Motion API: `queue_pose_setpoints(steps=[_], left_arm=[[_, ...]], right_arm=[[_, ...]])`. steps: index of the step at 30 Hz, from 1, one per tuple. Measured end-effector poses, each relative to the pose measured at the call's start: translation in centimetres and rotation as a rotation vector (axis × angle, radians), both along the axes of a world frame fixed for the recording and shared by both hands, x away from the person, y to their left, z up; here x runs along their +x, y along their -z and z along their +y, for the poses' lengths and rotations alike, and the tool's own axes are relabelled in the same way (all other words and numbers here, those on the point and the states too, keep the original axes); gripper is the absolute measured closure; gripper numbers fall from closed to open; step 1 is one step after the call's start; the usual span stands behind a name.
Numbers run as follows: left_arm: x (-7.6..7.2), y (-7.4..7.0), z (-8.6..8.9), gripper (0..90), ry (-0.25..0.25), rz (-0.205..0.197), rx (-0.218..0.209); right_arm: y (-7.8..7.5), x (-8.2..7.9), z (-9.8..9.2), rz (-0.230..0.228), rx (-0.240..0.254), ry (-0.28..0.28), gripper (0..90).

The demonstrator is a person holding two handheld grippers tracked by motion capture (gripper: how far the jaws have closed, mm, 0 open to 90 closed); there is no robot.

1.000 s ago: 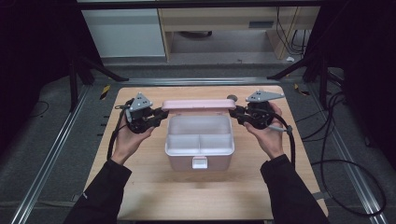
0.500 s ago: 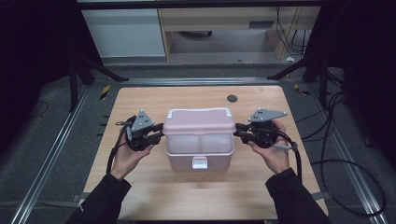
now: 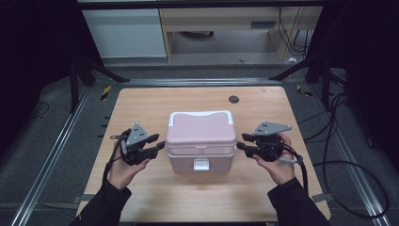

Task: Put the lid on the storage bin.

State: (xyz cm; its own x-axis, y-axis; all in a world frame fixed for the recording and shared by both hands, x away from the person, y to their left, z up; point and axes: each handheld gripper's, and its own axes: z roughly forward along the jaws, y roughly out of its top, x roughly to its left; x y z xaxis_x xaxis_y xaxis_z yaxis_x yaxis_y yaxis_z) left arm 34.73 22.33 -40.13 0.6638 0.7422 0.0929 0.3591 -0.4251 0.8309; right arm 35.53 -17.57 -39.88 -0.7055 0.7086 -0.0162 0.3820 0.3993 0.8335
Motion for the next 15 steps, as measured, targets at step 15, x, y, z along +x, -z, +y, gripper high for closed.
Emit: queue_pose_setpoints(steps=[15], left_arm=[[1.6, 2.4, 3.3, 44.8, -0.121, 0.069, 0.03]], right_arm=[[1.4, 1.1, -3.8, 0.017, -0.032, 0.167, 39.0]])
